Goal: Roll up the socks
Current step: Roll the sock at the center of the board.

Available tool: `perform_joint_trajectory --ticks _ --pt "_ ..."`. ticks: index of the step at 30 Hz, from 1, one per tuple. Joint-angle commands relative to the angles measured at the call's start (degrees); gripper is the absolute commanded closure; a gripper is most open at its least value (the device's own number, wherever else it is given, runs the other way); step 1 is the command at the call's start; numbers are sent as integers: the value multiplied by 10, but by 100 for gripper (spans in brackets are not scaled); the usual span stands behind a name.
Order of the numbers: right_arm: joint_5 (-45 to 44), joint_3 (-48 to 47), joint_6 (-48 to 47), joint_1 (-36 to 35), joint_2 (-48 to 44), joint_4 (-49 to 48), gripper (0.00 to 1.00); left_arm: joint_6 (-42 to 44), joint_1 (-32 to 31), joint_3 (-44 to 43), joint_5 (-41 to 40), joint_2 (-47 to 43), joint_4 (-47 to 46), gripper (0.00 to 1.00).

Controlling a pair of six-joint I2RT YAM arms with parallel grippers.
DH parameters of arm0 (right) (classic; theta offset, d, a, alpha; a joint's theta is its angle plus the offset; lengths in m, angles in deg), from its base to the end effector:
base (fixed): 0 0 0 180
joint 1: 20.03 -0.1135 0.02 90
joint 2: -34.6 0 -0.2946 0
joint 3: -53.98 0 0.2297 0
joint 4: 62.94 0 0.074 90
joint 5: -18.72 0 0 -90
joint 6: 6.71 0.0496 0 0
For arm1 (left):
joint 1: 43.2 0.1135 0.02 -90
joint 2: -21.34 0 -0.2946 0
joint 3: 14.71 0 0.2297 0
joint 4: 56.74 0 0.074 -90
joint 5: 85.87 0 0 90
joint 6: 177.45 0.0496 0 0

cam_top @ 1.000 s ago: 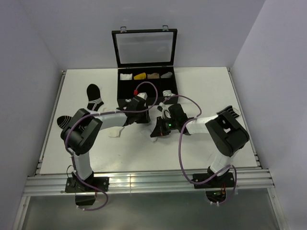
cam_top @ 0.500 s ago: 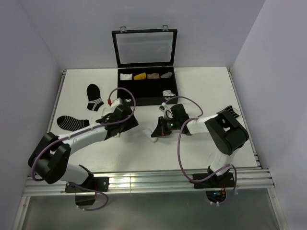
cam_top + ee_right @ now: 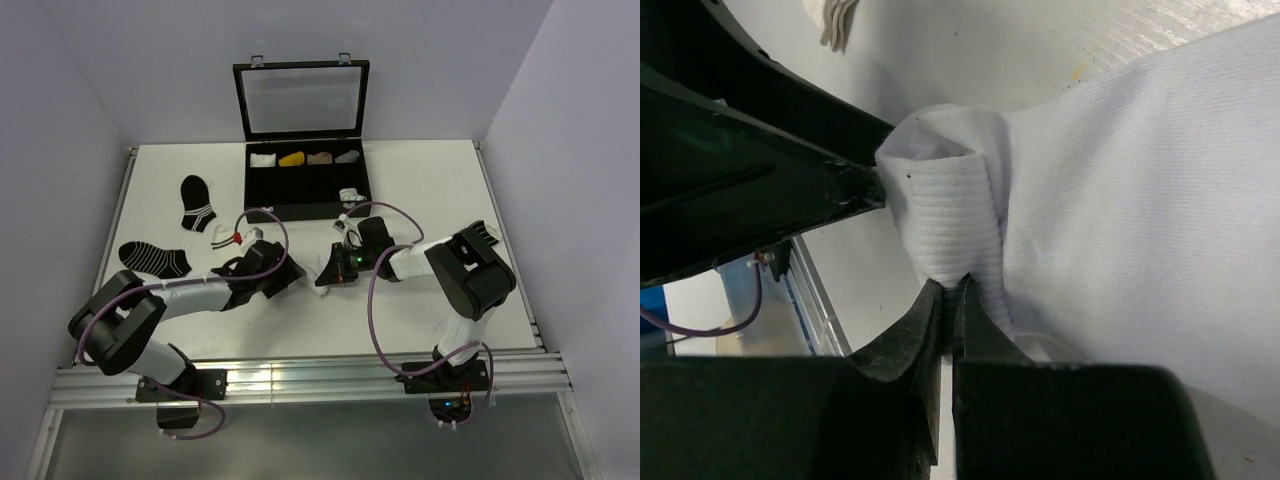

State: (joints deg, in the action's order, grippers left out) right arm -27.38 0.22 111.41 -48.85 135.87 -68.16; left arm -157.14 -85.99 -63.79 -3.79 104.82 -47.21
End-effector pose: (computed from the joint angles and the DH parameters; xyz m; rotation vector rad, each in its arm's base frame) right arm 0.2584 0.1815 0.1592 -0.4450 2.4118 1.3643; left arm 0.1989 -0.1748 0.1910 -0.6464 2.3896 -0.7795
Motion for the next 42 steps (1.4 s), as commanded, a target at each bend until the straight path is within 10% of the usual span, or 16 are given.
perform_joint_trajectory --ticks 1,12,22,27,42 --pt "-44 27 -18 3 33 81 100 -26 -4 6 10 24 -67 31" --pt "-50 28 -33 3 8 89 91 -27 -9 -25 13 98 -43 52" --pt "-304 40 -94 -61 -220 183 64 -4 -20 -75 -24 78 51 85" --pt "-469 50 -131 -162 -295 183 58 28 -22 -125 -47 78 122 86" --pt "-563 27 -190 -280 -233 117 50 72 -22 -149 -26 97 132 86"
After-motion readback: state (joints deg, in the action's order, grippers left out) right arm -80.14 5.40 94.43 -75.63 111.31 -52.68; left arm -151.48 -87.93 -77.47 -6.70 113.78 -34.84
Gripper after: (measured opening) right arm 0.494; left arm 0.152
